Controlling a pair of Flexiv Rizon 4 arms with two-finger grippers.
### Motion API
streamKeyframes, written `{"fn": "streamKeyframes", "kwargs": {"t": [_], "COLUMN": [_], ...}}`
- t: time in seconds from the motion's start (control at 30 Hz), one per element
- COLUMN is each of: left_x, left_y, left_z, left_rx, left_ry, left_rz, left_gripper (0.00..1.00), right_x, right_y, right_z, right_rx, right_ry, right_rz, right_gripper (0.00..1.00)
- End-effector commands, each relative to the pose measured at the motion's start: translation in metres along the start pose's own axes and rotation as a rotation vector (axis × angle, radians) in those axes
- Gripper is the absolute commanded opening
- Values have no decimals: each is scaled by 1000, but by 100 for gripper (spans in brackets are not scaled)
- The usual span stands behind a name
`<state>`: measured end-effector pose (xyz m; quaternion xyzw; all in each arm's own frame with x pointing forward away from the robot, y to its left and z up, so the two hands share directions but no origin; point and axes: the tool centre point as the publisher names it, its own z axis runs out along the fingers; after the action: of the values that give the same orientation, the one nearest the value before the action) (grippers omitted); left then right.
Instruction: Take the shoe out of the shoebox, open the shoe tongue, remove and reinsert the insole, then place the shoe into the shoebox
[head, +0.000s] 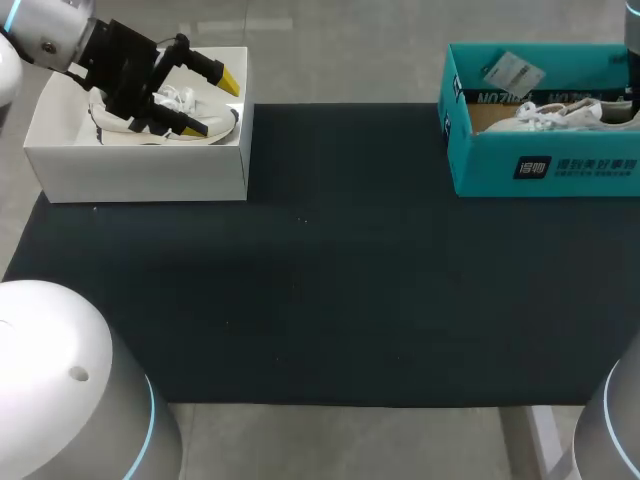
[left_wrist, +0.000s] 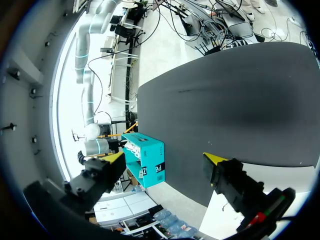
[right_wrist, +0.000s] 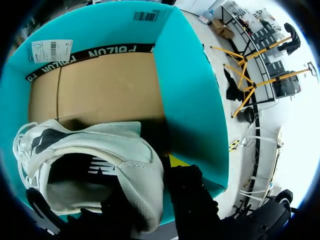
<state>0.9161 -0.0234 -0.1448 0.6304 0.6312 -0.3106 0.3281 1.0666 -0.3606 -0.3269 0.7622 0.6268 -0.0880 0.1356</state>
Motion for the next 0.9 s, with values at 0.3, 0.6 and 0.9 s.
{"fn": "streamKeyframes", "kwargs": {"t": [0.3,0.6,0.9], "left_x": [0,0,0], "left_y": [0,0,0], "left_z": [0,0,0], "left_rx": [0,0,0], "left_ry": [2,2,2], "left_rz": [1,1,1], "left_gripper": [100,100,100], "right_x": [11,12,3], "right_y": [5,0,-1], "right_z": [36,51,29], "right_rx": [39,66,27], "right_ry": [-16,-11,-6], "right_rz": [15,39,82], "right_gripper": [0,0,100]}}
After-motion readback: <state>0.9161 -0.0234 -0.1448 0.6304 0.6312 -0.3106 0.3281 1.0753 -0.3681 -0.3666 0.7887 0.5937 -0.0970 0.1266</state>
